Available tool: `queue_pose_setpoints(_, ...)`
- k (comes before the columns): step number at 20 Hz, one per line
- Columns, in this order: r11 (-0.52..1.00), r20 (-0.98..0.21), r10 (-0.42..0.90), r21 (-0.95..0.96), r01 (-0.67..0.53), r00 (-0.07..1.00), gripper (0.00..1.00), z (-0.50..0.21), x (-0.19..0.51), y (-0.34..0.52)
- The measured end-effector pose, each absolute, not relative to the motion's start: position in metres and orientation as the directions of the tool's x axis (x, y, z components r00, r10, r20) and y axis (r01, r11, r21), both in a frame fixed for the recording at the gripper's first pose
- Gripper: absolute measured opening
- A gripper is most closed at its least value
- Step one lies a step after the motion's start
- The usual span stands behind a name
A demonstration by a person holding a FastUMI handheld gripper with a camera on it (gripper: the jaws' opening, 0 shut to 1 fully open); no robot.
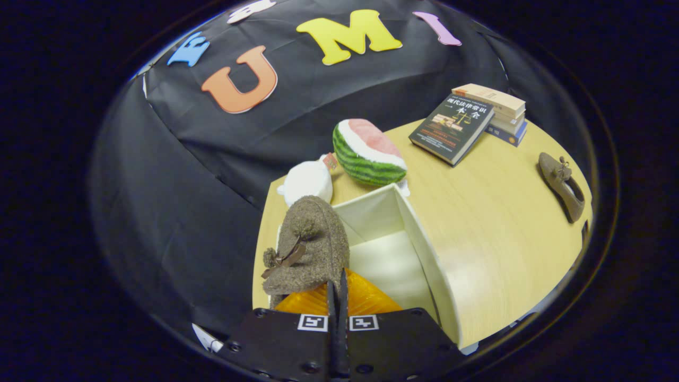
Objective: Open the storage box then place both shoes into the box .Put the left shoe in first, then the right shoe, with the right side of both shoes facing outward in a uniform manner.
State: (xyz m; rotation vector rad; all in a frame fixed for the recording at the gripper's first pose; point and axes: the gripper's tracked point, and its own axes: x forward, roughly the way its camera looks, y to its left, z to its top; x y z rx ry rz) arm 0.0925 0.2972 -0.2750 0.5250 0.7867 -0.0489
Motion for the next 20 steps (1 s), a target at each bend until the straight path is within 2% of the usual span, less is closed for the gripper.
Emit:
queue_pose_setpoints(7,0.892,-0.738,0.169,0.396,0.217,0.654,0.0,-0.323,0.108,0.309)
queue_pose_setpoints(13,0.891,-0.772,0.202,0.4,0.214,0.603,0.09,-0.337,0.105,0.32)
queue_pose_setpoints(14,0.895,-0.781,0.208,0.395,0.207,0.589,0.19,-0.339,0.102,0.324)
queue_pose_setpoints(20,0.901,-0.758,0.241,0.406,0.15,0.606,0.62,-0.323,0.106,0.332)
